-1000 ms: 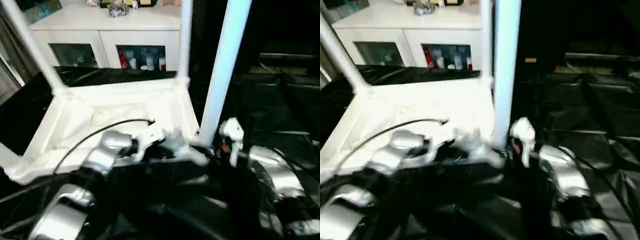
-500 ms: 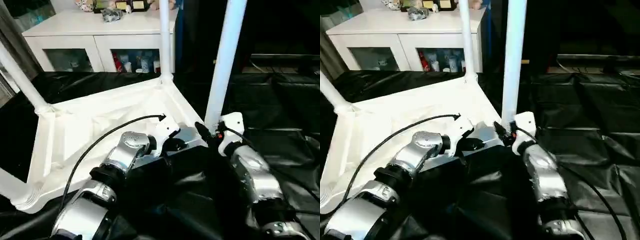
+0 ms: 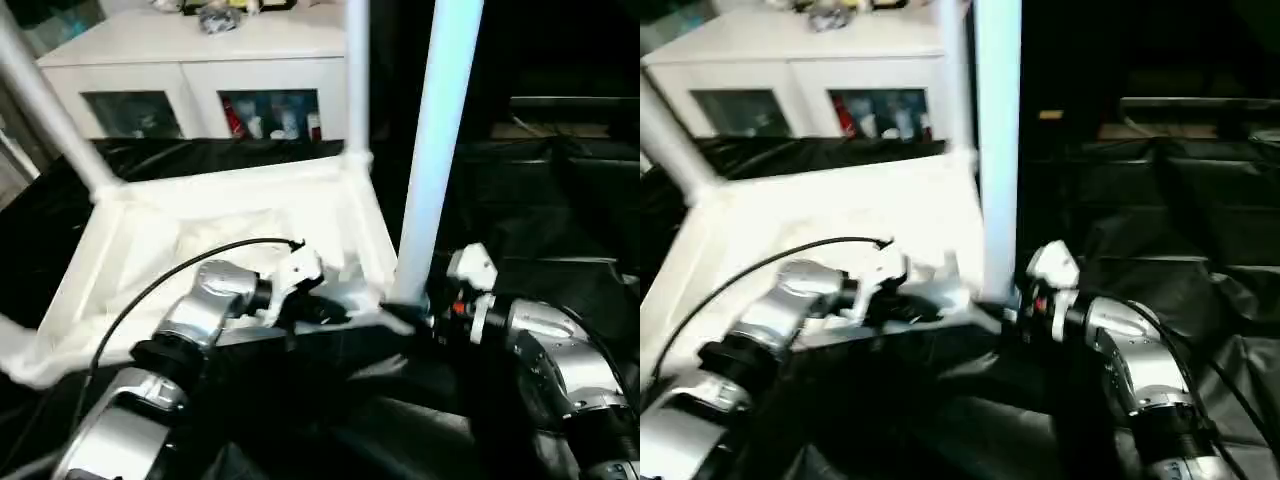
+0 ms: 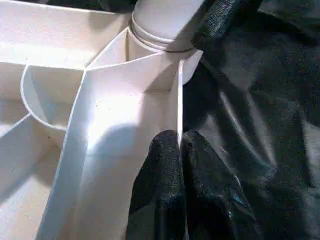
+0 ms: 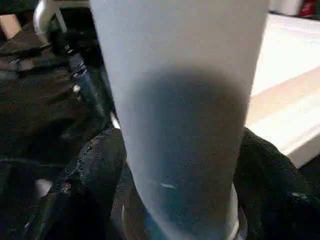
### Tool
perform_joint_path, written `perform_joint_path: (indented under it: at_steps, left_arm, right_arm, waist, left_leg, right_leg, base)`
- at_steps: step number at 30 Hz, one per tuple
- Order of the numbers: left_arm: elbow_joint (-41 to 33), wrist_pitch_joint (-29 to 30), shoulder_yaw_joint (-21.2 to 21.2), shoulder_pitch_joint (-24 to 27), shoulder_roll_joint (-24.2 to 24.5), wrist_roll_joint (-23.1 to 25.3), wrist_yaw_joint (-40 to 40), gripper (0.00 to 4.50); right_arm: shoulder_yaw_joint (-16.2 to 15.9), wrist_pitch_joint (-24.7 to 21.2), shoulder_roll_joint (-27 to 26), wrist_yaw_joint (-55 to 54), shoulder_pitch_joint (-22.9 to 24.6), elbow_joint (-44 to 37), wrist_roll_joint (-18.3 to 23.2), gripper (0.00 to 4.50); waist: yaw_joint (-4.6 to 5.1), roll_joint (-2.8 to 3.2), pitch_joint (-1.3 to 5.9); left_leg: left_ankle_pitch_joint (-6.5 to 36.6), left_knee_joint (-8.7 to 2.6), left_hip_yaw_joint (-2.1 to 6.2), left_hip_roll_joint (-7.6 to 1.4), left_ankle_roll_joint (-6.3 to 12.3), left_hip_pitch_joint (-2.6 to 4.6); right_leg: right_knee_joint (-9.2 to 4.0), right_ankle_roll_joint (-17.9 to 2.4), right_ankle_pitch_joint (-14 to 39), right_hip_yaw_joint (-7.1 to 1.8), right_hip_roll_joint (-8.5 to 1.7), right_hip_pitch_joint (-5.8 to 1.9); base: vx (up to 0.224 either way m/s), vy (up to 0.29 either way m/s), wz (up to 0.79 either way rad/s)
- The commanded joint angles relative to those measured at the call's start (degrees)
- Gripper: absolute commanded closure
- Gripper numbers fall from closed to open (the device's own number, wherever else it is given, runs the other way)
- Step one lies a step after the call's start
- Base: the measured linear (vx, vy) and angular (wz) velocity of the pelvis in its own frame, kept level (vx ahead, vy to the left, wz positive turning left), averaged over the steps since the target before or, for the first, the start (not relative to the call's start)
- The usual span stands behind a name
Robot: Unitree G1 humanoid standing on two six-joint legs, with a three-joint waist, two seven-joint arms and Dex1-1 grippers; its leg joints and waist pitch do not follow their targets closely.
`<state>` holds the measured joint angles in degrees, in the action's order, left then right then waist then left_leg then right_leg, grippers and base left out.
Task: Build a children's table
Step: Rotate leg to tighten
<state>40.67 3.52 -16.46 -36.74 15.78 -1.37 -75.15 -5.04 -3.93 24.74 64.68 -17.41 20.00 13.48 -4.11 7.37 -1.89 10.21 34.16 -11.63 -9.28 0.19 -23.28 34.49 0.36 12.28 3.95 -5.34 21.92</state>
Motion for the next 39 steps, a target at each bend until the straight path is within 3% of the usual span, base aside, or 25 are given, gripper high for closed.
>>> perform_joint_path:
  at_steps: [1, 3, 5, 9, 13, 15, 17, 18, 20, 22, 23, 24, 25, 26, 27, 28, 29, 31, 34, 38, 39]
  left_arm:
    - [-1.5, 0.5, -0.2, -0.9, 1.4, -0.6, -1.6, 4.50]
    - [-2.0, 0.8, -0.2, -0.8, 1.8, -0.8, -1.9, 4.50]
    - [-2.1, 1.0, -0.2, -0.7, 1.8, -0.7, -2.1, 4.50]
    - [-2.6, 1.4, -0.1, -0.6, 1.7, -0.9, -2.6, 4.50]
    - [-2.9, 1.3, -0.4, -0.1, 1.3, -0.8, -2.1, 4.50]
    - [-1.3, -0.5, -0.1, -0.5, -0.3, 1.3, 4.4, 4.50]
    - [0.4, -2.0, 0.9, -1.1, -1.8, 2.4, 10.4, 4.50]
    - [1.0, -2.3, 1.4, -1.3, -2.5, 2.7, 12.5, 4.50]
    - [3.3, -1.3, 4.0, -2.5, -6.7, 2.2, 21.6, 4.50]
    - [3.8, -0.8, 3.8, -2.7, -8.3, 2.8, 24.1, 4.50]
    - [3.8, -0.8, 3.8, -2.7, -8.3, 2.8, 24.1, 4.50]
    - [3.9, 0.9, 3.1, -2.6, -10.7, 3.3, 26.5, 4.50]
    - [3.9, 0.9, 3.1, -2.6, -10.7, 3.3, 26.5, 4.50]
    - [3.6, 2.4, 2.5, -2.5, -12.2, 3.4, 27.0, 4.50]
    - [3.5, 3.5, 1.9, -2.3, -13.7, 3.5, 27.4, 4.50]
    - [3.6, 4.1, 1.6, -2.3, -15.1, 3.3, 27.5, 4.50]
    - [3.6, 4.1, 1.6, -2.3, -15.1, 3.3, 27.5, 4.50]
    - [4.0, 3.9, 1.2, -2.5, -16.3, 3.5, 26.9, 4.50]
    - [3.4, 3.4, 0.3, -2.5, -14.9, 3.7, 23.8, 4.50]
    - [1.3, 3.8, -0.7, -1.7, -12.3, 3.3, 18.4, 4.50]
    - [-0.2, 3.5, -1.1, -1.0, -10.6, 2.7, 14.8, 4.50]
  right_arm:
    - [-0.9, -1.4, 1.3, 2.8, 0.1, -0.5, 1.2, 1.21]
    - [-1.1, -1.4, 1.5, 3.5, -0.6, 0.1, 1.4, 1.36]
    - [-0.8, -1.4, 1.0, 3.6, -1.2, 0.7, 1.9, 1.55]
    - [-1.3, -2.6, 0.5, 4.8, -1.4, 0.4, 2.5, 1.81]
    - [-1.5, -3.3, -0.7, 4.0, -0.5, -0.3, 2.7, 2.08]
    - [-1.8, -3.4, -3.4, -1.6, 0.8, 0.0, 1.0, 2.13]
    - [-1.8, -3.0, -5.3, -6.1, 1.3, 0.9, -0.7, 2.14]
    - [-1.8, -2.8, -6.0, -8.1, 1.4, 1.4, -1.5, 2.14]
    - [-1.6, -1.1, -11.3, -22.5, 1.7, 5.2, -6.9, 2.14]
    - [-1.3, -1.6, -13.9, -27.6, 1.9, 6.6, -8.1, 2.16]
    - [-1.3, -1.6, -13.9, -27.6, 1.9, 6.6, -8.1, 2.16]
    - [-1.0, -3.5, -17.3, -33.5, 1.3, 8.0, -9.0, 2.16]
    - [-1.0, -3.5, -17.3, -33.5, 1.3, 8.0, -9.0, 2.16]
    - [-2.8, -2.0, -17.9, -34.1, 0.6, 8.4, -10.9, 2.16]
    - [-4.5, 0.0, -18.2, -35.4, -0.1, 8.9, -13.4, 2.16]
    - [-4.3, 1.6, -18.9, -35.9, -1.3, 9.9, -13.7, 2.16]
    - [-4.3, 1.6, -18.9, -35.9, -1.3, 9.9, -13.7, 2.16]
    - [-1.9, 1.0, -20.3, -33.7, -2.4, 10.0, -9.8, 1.94]
    - [-2.8, -0.1, -18.1, -25.9, -1.7, 6.8, -7.0, 1.69]
    - [-2.8, -0.2, -14.9, -19.5, -1.0, 5.0, -5.8, 1.28]
    - [-3.0, 0.2, -12.4, -15.6, -0.7, 4.5, -5.3, 1.28]
  waist:
    - [-0.09, -1.31, 3.32]
    - [-0.20, -1.27, 3.30]
    - [-0.21, -1.64, 3.30]
    - [-0.50, -1.80, 3.54]
    - [-0.69, -1.77, 3.56]
    - [-0.68, -1.69, 3.46]
    - [-0.38, -1.44, 3.30]
    - [-0.15, -1.80, 3.01]
    - [0.11, -1.68, 2.86]
    - [1.06, -1.81, 2.33]
    - [1.26, -1.82, 2.19]
    - [1.64, -1.82, 2.05]
    - [2.14, -1.43, 1.68]
    - [2.28, -1.15, 1.53]
    - [2.82, -1.24, 1.34]
    - [3.07, -0.95, 1.39]
    - [3.26, -1.16, 1.33]
    - [3.41, -0.94, 1.64]
    - [3.30, -0.96, 1.91]
    - [2.63, -0.97, 2.87]
    - [2.36, -0.95, 3.18]
  left_leg:
    - [12.3, -4.08, 2.29, -4.67, 6.72, 1.81]
    - [12.4, -4.21, 2.33, -4.73, 5.87, 1.77]
    - [11.8, -4.12, 2.20, -4.62, 5.71, 1.77]
    - [8.4, -3.58, 2.08, -4.44, 7.30, 1.63]
    - [7.7, -3.47, 2.12, -4.42, 7.98, 1.55]
    - [8.4, -3.60, 2.15, -4.50, 7.59, 1.62]
    - [10.3, -3.80, 2.25, -4.46, 6.15, 1.66]
    - [12.3, -3.99, 2.21, -4.31, 4.92, 1.78]
    - [14.8, -4.32, 2.18, -4.31, 2.37, 2.12]
    - [20.4, -4.99, 2.62, -4.07, -0.70, 2.35]
    - [21.8, -5.11, 2.76, -4.07, -1.12, 2.41]
    - [23.8, -5.23, 2.94, -4.04, -1.74, 2.53]
    - [26.8, -5.50, 2.97, -3.97, -2.52, 2.78]
    - [28.9, -5.45, 3.22, -3.89, -2.98, 3.13]
    - [32.3, -5.49, 3.26, -3.83, -4.04, 3.72]
    - [33.6, -5.52, 3.57, -3.74, -4.30, 4.00]
    - [34.1, -5.67, 3.57, -3.71, -4.16, 4.01]
    - [32.3, -6.15, 3.76, -3.82, -3.05, 3.30]
    - [31.1, -6.19, 3.50, -3.85, -1.98, 3.26]
    - [21.5, -5.79, 2.98, -4.10, 1.23, 2.32]
    - [17.8, -5.34, 2.88, -4.15, 2.88, 2.01]
  right_leg:
    - [-3.51, -15.8, 4.0, -2.16, -4.12, -1.97]
    - [-3.48, -15.6, 5.1, -2.26, -4.24, -2.00]
    - [-3.52, -15.5, 4.6, -2.35, -4.26, -1.91]
    - [-3.20, -15.7, 2.1, -2.31, -4.29, -1.96]
    - [-3.14, -15.6, 2.0, -2.19, -4.28, -1.90]
    - [-3.28, -15.3, 3.3, -2.26, -4.23, -1.78]
    - [-3.55, -14.8, 5.7, -2.31, -4.20, -1.62]
    - [-4.05, -14.2, 8.6, -2.38, -4.26, -1.56]
    - [-4.42, -13.5, 13.3, -2.56, -4.31, -1.29]
    - [-5.11, -11.3, 21.0, -2.48, -4.36, -1.22]
    - [-5.29, -10.7, 22.9, -2.52, -4.39, -1.13]
    - [-5.47, -9.8, 25.0, -2.63, -4.34, -1.05]
    - [-5.92, -9.3, 27.3, -2.70, -4.30, -0.61]
    - [-6.18, -8.8, 29.3, -2.60, -4.42, -0.49]
    - [-6.62, -7.8, 31.9, -2.56, -4.28, -0.16]
    - [-6.73, -7.4, 32.4, -2.46, -4.34, -0.29]
    - [-6.92, -7.2, 32.5, -2.41, -4.30, -0.37]
    - [-6.74, -7.6, 28.1, -2.58, -4.24, -0.97]
    - [-6.56, -8.9, 23.6, -2.70, -4.20, -1.18]
    - [-5.47, -11.8, 11.6, -2.68, -4.43, -2.15]
    - [-4.92, -12.8, 7.1, -2.55, -4.45, -2.45]
  base:
    - [0.000, 0.000, 0.00]
    - [0.000, 0.000, 0.00]
    - [0.000, 0.000, 0.00]
    - [0.000, 0.000, 0.00]
    - [0.000, 0.000, 0.00]
    - [0.000, 0.000, 0.00]
    - [0.000, 0.000, 0.00]
    - [0.000, 0.000, 0.00]
    - [0.000, 0.000, 0.00]
    - [0.000, 0.000, 0.00]
    - [0.000, 0.000, 0.00]
    - [0.000, 0.000, 0.00]
    - [0.000, 0.000, 0.00]
    - [0.000, 0.000, 0.00]
    - [0.000, 0.000, 0.00]
    - [0.000, 0.000, 0.00]
    - [0.000, 0.000, 0.00]
    - [0.000, 0.000, 0.00]
    - [0.000, 0.000, 0.00]
    - [0.027, -0.004, 0.00]
    - [0.055, -0.017, -0.01]
